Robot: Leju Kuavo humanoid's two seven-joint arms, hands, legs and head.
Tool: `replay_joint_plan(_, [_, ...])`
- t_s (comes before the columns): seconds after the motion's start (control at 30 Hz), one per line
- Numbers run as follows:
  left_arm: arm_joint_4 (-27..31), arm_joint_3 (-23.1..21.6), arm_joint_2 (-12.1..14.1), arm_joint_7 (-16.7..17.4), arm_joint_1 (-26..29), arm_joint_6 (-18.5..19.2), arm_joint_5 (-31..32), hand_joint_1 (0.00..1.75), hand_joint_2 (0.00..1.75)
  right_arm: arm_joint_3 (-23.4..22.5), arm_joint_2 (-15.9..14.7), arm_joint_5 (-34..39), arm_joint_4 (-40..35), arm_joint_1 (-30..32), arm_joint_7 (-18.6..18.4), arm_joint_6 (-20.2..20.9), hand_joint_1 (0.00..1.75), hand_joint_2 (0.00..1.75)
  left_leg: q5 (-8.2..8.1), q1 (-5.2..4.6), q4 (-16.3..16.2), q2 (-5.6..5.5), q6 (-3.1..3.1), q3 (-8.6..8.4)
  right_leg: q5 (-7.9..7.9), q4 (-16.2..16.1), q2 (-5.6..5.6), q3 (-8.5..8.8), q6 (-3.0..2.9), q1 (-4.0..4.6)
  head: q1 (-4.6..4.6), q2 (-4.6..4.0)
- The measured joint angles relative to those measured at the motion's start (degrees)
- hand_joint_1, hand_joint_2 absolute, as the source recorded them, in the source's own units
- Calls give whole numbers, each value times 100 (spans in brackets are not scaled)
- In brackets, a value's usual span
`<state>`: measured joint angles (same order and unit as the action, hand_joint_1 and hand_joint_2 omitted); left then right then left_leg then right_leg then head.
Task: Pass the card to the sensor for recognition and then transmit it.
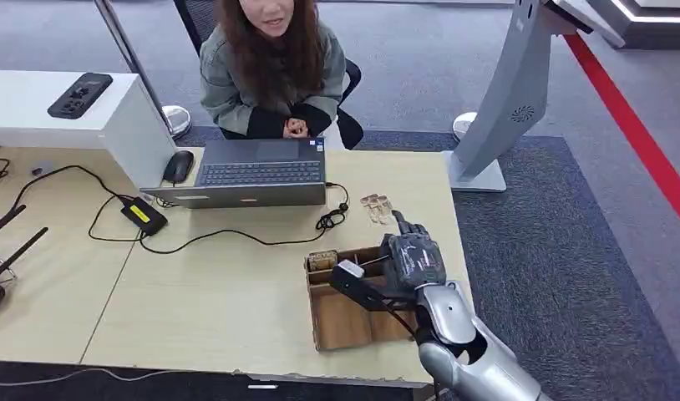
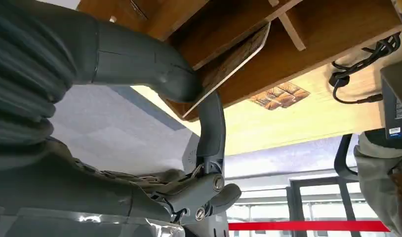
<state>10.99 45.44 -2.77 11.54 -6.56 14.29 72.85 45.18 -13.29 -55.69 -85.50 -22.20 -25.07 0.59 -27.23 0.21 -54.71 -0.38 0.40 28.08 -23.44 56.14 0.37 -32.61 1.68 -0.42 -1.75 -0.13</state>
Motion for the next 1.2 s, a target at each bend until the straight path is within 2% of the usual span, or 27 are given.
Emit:
replay_joint_plan(0.2, [2,0,249,-26,-46,17,-13,0,0,-4,-7,11,0,2,20,0,141,175,0,1,0,0,-1,-3,0,0,0,0,-1,3,2,0])
replay_joint_plan(0.53, [0,2,308,-68,-47,26,-15,0,0,-136,-7,299,-118,31,66,-63,148,175,0,0,0,2,0,-2,0,-1,0,0,-1,2,0,0])
replay_joint_plan(0.63, [0,2,319,-68,-48,24,-33,0,0,-179,-11,389,-256,35,61,-72,157,175,0,0,0,2,0,-2,0,-1,0,-1,0,2,-2,0])
replay_joint_plan(0.7, [0,11,319,-68,-47,24,-63,0,0,-234,-15,483,-398,45,48,-94,175,175,0,0,0,2,0,-2,0,-1,1,-2,-1,2,0,0])
replay_joint_plan(1.03, [0,96,328,-79,-43,24,-177,0,0,-564,-164,912,-1377,60,-33,-332,175,175,0,0,0,2,-1,-3,0,0,1,-2,-1,2,0,0])
replay_joint_plan(1.2, [0,171,336,-63,-39,24,-240,0,0,-902,-389,1224,-2253,28,-218,-382,175,175,0,-2,0,2,0,-3,0,-1,1,-2,0,1,0,0])
